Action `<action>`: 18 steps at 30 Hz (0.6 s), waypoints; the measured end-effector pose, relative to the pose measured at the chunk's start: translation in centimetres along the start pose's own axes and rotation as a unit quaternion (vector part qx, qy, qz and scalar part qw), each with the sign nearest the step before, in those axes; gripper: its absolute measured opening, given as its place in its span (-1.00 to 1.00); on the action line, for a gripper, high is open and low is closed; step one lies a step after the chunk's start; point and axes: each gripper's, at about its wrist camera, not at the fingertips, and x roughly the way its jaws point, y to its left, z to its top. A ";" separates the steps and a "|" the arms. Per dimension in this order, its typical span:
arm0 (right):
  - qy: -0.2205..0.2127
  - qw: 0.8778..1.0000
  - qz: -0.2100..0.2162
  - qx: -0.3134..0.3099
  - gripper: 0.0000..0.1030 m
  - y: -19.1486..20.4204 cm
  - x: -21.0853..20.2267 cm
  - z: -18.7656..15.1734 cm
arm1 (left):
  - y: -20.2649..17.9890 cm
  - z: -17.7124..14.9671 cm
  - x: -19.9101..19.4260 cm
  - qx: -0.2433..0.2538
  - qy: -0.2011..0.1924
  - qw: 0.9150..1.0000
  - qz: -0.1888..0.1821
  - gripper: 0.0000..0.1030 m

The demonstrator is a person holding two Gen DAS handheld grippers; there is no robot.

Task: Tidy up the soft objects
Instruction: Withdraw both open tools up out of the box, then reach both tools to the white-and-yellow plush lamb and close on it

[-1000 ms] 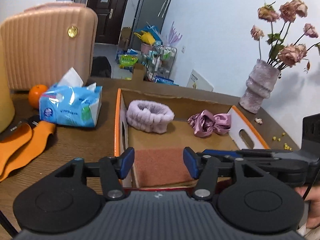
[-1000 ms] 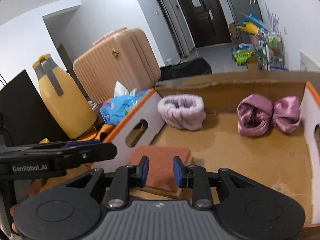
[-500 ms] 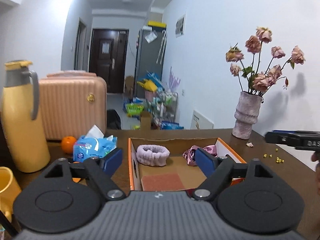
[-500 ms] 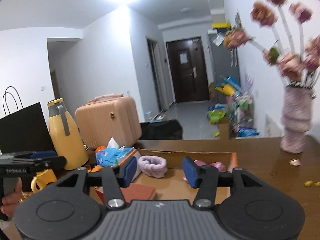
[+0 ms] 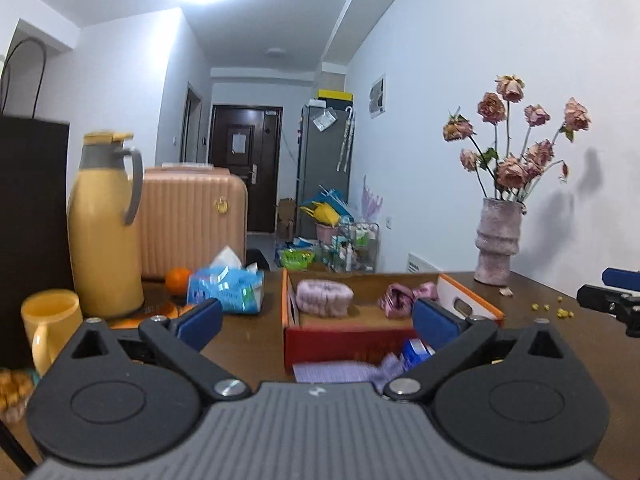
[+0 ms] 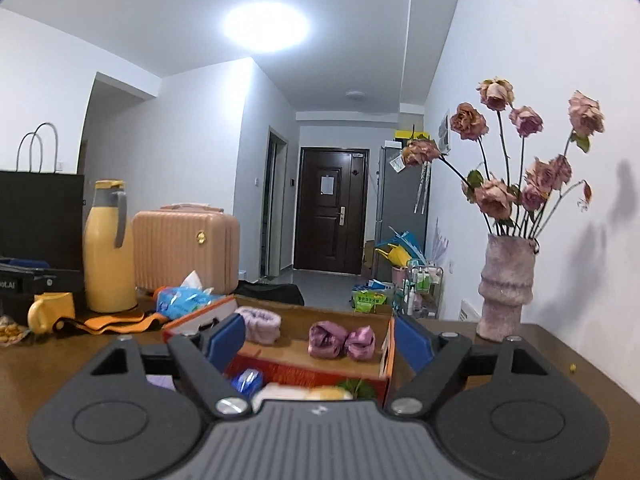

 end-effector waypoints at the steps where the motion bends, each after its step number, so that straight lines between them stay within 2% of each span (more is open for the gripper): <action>1: 0.002 1.000 0.001 -0.002 0.60 0.4 -0.6 -0.7 | 0.1 -0.6 -0.5 -0.002 0.003 1.000 -0.002 1.00; 7: 0.002 1.000 0.001 0.010 0.63 1.7 -4.8 -4.0 | -0.5 -4.0 -3.8 0.010 0.012 1.000 -0.009 1.00; 9: 0.012 1.000 -0.005 0.026 0.70 1.9 -5.8 -5.1 | -0.8 -5.0 -4.4 0.013 0.018 1.000 -0.011 1.00; 13: 0.034 0.997 -0.009 0.071 0.70 1.6 -7.5 -7.3 | -1.5 -6.9 -4.4 0.009 0.053 0.998 -0.019 1.00; 18: 0.055 0.995 -0.025 0.077 0.70 0.6 -8.0 -8.8 | -2.8 -7.6 -3.6 0.015 0.071 0.997 -0.032 1.00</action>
